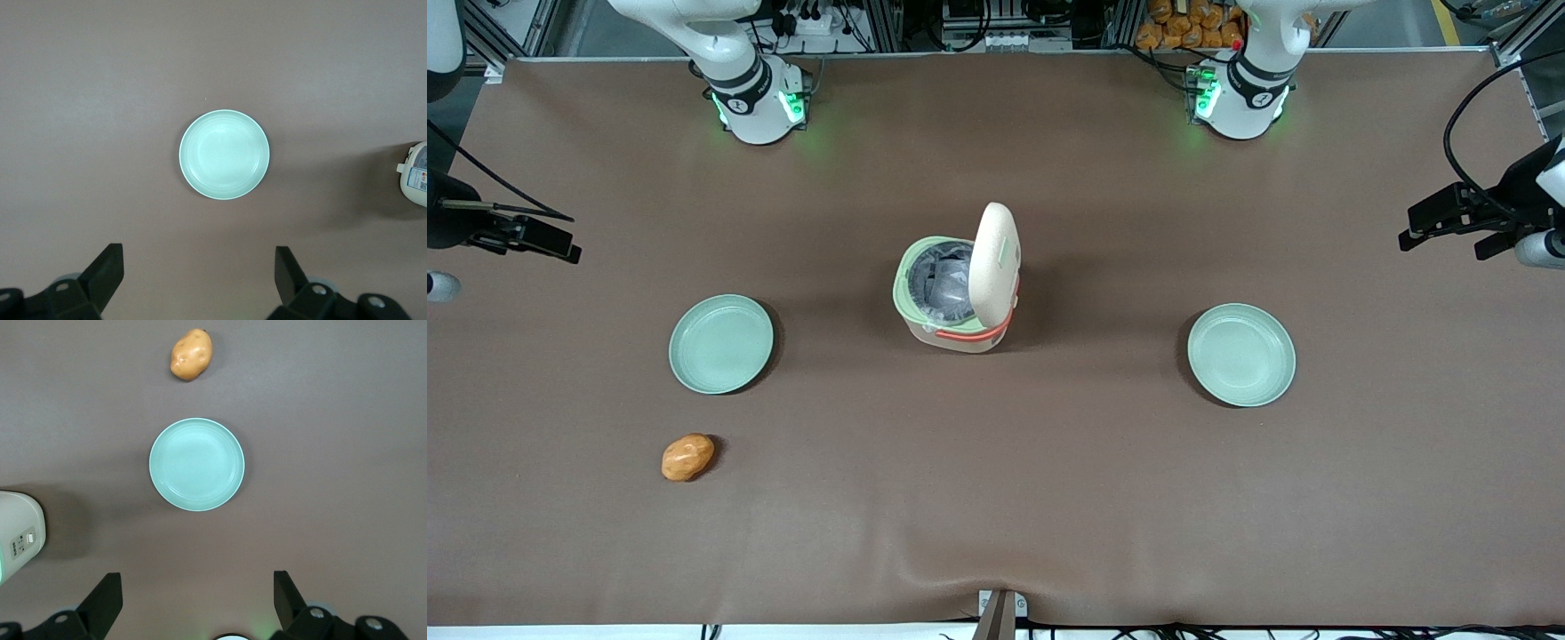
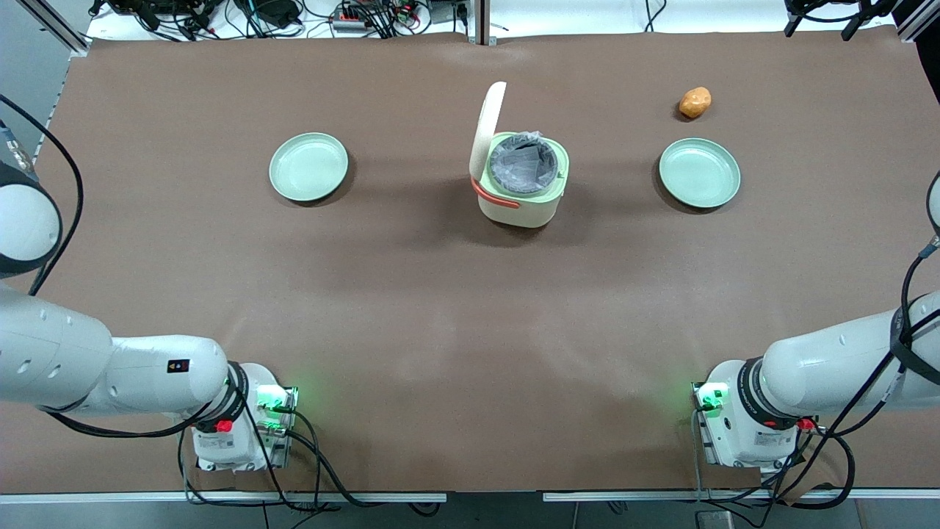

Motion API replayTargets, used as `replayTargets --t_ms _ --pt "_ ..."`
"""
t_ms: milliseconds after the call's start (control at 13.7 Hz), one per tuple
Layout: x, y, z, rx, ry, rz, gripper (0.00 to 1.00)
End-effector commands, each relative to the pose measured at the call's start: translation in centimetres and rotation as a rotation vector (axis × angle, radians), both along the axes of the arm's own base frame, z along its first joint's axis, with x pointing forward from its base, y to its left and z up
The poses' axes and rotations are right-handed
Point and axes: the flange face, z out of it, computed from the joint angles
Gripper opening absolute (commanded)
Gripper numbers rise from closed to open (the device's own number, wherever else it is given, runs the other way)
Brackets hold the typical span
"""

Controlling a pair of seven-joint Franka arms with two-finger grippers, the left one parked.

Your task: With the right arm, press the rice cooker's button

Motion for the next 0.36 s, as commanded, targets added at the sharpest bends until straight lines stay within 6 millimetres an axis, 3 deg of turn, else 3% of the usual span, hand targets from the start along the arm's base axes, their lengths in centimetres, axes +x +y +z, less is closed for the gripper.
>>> replayTargets --t_ms 0,292 --pt "-1.04 0.05 0.41 -0.008 0.008 0.015 1.0" --pt "-1.24 0.53 0.34 0.004 0.025 0.018 1.0"
